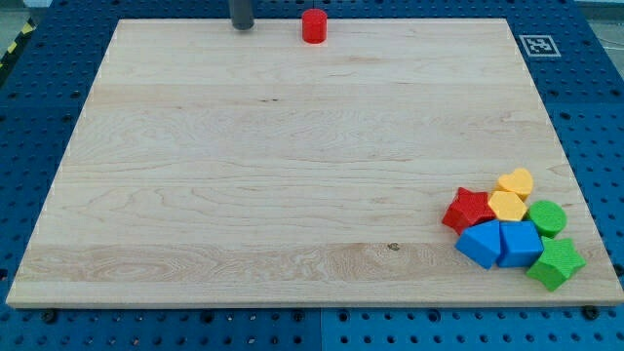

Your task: Push the red circle to the center of the board

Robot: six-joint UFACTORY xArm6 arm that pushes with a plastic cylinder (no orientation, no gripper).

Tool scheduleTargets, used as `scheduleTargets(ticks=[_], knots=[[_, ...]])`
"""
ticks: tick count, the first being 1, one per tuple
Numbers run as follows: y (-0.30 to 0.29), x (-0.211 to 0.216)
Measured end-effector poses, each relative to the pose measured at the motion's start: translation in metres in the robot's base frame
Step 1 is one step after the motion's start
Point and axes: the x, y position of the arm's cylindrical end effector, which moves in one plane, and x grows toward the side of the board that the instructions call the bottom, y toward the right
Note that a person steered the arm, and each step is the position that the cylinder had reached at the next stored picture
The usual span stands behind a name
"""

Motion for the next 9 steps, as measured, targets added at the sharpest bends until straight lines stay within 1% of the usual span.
scheduleTargets(ticks=[2,3,4,5,6,7,8,9], knots=[[0.089,0.002],[0.119,0.003],[0.123,0.028],[0.146,0.057],[0.195,0.067],[0.243,0.066],[0.241,0.082],[0.203,0.086]])
